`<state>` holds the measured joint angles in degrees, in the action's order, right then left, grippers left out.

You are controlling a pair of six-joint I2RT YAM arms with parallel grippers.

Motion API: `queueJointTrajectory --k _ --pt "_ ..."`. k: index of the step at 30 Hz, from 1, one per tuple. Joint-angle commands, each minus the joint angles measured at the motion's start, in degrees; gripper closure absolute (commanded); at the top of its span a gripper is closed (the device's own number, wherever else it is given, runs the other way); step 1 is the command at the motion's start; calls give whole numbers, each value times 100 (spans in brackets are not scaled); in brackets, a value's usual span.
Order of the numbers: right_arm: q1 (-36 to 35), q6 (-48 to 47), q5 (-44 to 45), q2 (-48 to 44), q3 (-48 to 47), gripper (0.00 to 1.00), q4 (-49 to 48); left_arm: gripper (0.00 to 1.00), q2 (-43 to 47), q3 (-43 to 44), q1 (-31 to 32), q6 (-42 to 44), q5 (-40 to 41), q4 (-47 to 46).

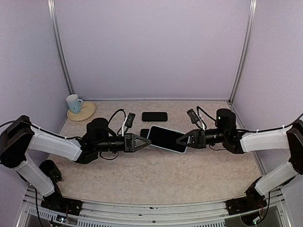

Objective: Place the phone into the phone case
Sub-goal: Press the corner of the phone case at the bottom right corner of the phone case, then pass from the right arm to the left

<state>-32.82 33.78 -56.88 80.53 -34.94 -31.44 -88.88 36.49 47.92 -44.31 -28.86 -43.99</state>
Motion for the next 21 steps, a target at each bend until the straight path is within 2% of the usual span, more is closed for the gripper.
queueJointTrajectory --k 1,8,10,13,15,18,21 --pt "-49 -38 -128 -156 31 100 -382 99 94 -111 -11 -8 -62 -449" --pt "0 447 -479 84 7 100 -733 100 454 -511 -11 262 -441 -1157" --pt "20 523 -520 165 -16 100 -763 91 591 -545 -11 370 -454 -1074" --pt "21 496 -562 208 -43 100 -758 67 789 -515 -25 523 -258 -710" --pt "21 468 -620 232 -55 100 -751 55 881 -482 -85 564 -162 -558" --pt "12 454 -737 252 -57 100 -756 45 874 -419 -209 550 -87 -407" --pt "-1 452 -805 268 -35 100 -765 40 802 -245 -287 643 -30 -147"
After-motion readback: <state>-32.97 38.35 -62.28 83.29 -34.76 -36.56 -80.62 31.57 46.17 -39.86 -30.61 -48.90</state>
